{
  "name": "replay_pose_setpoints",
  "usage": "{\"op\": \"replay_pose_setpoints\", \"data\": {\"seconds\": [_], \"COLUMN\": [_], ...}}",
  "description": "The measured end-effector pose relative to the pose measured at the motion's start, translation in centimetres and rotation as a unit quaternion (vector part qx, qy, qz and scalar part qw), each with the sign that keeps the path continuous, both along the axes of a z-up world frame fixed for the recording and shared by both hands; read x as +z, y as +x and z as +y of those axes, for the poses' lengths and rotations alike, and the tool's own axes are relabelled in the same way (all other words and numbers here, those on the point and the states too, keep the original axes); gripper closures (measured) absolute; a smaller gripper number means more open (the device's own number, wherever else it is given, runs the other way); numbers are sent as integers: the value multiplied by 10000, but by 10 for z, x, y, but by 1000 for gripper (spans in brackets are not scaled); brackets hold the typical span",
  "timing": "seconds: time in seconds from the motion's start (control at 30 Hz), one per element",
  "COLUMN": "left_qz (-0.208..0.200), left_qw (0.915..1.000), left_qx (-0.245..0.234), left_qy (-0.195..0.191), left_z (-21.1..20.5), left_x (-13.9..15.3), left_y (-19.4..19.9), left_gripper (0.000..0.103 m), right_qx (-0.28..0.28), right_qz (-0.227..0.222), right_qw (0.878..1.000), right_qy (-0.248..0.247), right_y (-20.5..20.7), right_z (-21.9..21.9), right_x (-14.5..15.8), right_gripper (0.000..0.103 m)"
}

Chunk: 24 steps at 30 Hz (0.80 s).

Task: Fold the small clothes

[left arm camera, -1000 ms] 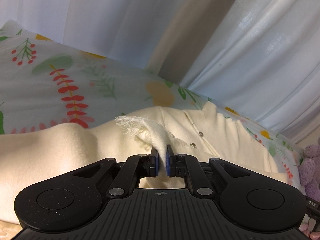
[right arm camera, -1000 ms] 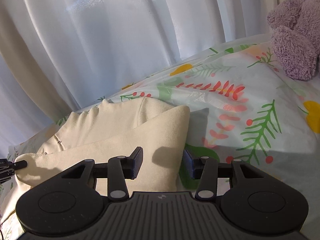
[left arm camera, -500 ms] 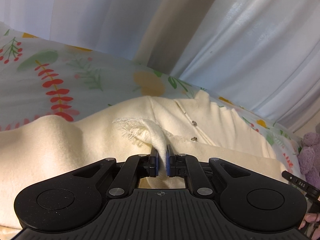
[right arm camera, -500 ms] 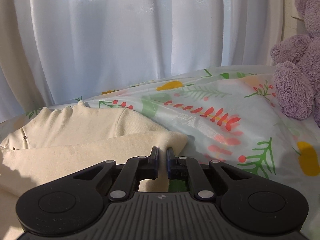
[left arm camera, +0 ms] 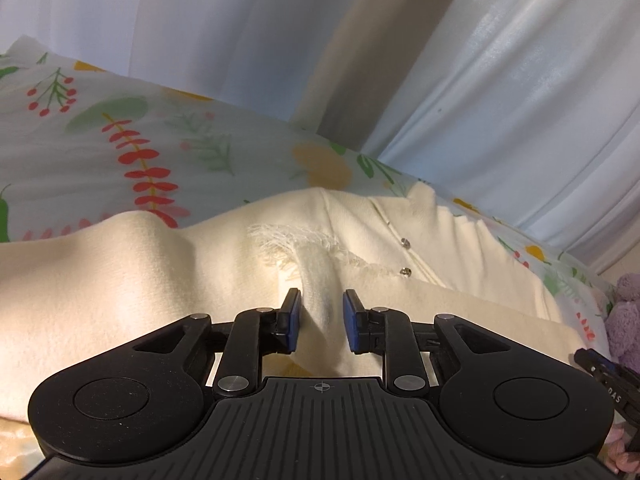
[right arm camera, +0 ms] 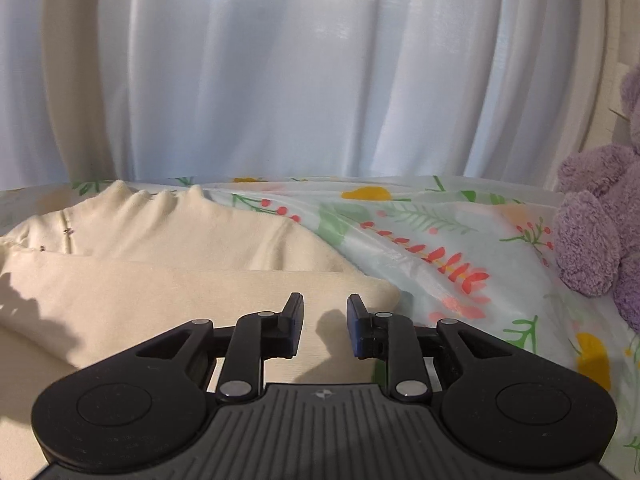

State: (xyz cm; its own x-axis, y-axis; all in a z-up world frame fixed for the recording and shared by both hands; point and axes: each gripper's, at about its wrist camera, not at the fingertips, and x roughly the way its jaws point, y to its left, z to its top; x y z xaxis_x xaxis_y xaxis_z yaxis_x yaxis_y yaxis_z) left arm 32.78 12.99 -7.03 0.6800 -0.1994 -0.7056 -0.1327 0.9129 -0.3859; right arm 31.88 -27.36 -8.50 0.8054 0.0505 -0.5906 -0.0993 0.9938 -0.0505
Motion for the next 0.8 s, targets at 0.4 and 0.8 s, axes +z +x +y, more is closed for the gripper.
{"op": "replay_pose_setpoints", "data": {"seconds": [0.4,0.8], "left_qz": [-478,-458], "left_qw": [9759,8557], "left_qx": [2075,5030], "left_qy": [-486,-1131], "left_z": [67,215], "left_x": [23,-5], "left_y": [-85,-232], "left_gripper": [12,41], "right_qx": [302,644], "right_qz": [294,481], "right_qw": [9991,9948], "right_qy": [79,632], "right_y": [-27,-68], "right_z": [21,40], "right_x": [1,9], "right_gripper": [70,62]}}
